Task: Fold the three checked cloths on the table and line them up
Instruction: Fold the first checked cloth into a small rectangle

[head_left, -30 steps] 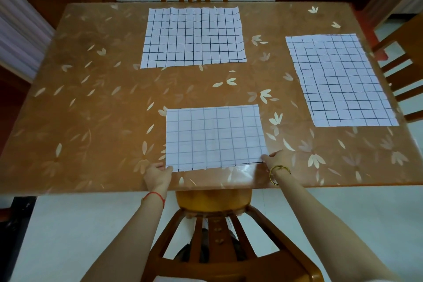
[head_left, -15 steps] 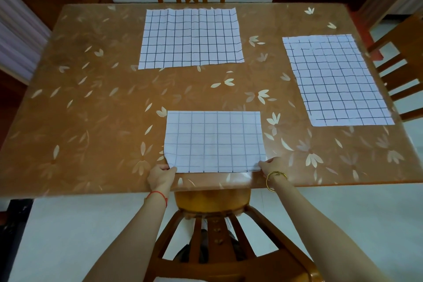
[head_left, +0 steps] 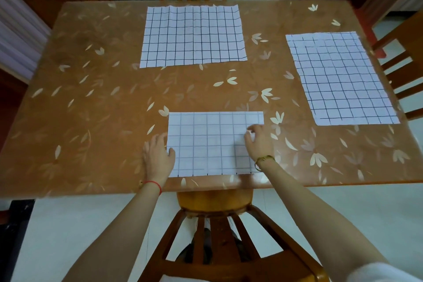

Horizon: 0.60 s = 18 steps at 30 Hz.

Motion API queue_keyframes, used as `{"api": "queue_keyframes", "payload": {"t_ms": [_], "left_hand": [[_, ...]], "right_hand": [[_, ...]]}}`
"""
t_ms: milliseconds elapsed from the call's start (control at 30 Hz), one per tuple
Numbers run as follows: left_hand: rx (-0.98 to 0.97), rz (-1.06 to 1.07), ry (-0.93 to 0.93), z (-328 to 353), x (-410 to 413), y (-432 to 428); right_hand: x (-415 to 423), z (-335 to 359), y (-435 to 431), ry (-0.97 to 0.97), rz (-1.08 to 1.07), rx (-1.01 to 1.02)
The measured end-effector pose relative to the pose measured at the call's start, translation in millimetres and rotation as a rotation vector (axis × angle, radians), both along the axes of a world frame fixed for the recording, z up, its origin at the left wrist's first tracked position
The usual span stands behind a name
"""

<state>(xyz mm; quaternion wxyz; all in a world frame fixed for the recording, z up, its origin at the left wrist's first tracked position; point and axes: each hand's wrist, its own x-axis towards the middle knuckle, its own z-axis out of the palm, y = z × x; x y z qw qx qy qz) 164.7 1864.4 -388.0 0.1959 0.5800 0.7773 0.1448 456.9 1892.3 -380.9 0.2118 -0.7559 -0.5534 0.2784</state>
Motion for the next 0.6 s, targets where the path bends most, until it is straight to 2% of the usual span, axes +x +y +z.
{"api": "queue_keyframes", "payload": {"t_ms": [100,200,400,600], "left_hand": [[-0.078,-0.208,0.121,-4.8,0.4,27.5],[-0.151,-0.315,0.192,-8.8,5.7,52.5],[-0.244,-0.402,0.205,-19.5,10.8,74.7],[-0.265,-0.424,0.241,-33.0,2.1,80.7]], "right_hand": [[-31.9,-5.7,29.2,-0.104,0.341,0.042],[-64.1,-10.7,50.8,-0.195,0.54,-0.02],[-105.6,-22.8,67.7,-0.316,0.658,-0.178],[-122.0,-33.5,76.5,-0.351,0.728,-0.152]]}}
